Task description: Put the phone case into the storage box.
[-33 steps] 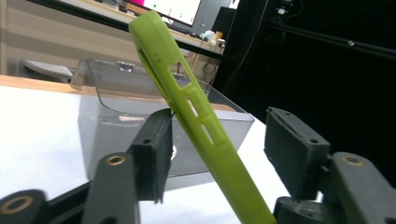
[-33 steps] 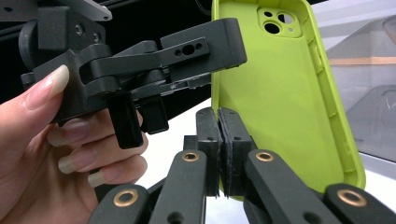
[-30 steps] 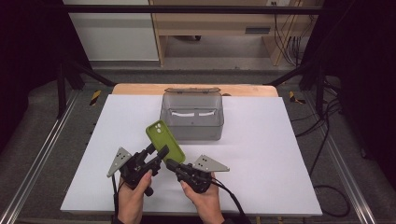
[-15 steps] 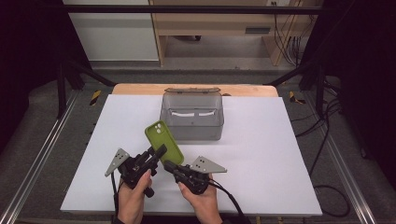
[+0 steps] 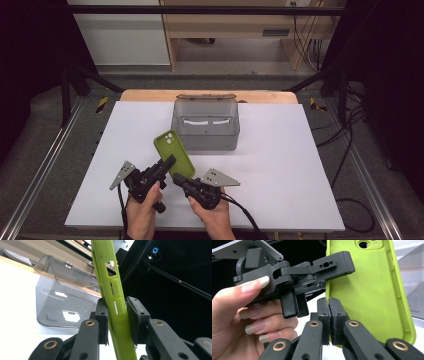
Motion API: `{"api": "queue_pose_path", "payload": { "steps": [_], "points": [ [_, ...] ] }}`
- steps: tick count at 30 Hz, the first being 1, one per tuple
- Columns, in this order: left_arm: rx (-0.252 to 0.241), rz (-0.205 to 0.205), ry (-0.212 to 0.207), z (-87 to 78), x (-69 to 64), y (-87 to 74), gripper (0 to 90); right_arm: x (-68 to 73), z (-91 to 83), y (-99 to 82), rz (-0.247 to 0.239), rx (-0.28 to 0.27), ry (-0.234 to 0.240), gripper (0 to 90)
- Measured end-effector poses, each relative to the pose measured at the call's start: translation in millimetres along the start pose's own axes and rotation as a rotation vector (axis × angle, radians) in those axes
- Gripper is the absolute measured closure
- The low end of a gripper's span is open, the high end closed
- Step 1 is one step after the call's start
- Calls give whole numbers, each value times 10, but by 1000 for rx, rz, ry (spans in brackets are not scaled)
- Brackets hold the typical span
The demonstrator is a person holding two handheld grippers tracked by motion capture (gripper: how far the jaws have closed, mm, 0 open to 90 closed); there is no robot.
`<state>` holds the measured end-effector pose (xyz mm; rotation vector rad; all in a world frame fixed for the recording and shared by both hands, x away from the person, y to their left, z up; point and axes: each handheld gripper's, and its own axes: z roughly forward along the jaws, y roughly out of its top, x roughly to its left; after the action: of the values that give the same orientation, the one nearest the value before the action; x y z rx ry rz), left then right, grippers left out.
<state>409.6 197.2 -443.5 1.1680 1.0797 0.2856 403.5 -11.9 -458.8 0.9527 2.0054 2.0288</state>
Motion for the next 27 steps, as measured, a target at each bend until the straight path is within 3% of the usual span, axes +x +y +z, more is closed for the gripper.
{"api": "queue_pose_path", "payload": {
  "steps": [9,13,16,20,23,27],
  "points": [
    [-5,-15,7,-28,-14,-13,757,30,35,-37,5,7,-1,881],
    [-8,0,26,-47,-24,-23,770,37,62,-60,-12,15,-5,879],
    [-14,-17,22,-56,-1,-20,771,33,76,-59,-23,15,1,872],
    [-26,-19,43,-84,53,10,773,26,48,-27,-52,9,-2,773],
    [-34,-13,68,-109,107,40,773,-18,13,6,-77,8,-34,718],
    [-42,-6,104,-141,163,75,773,-85,-13,33,-97,30,-90,580]
  ]
}}
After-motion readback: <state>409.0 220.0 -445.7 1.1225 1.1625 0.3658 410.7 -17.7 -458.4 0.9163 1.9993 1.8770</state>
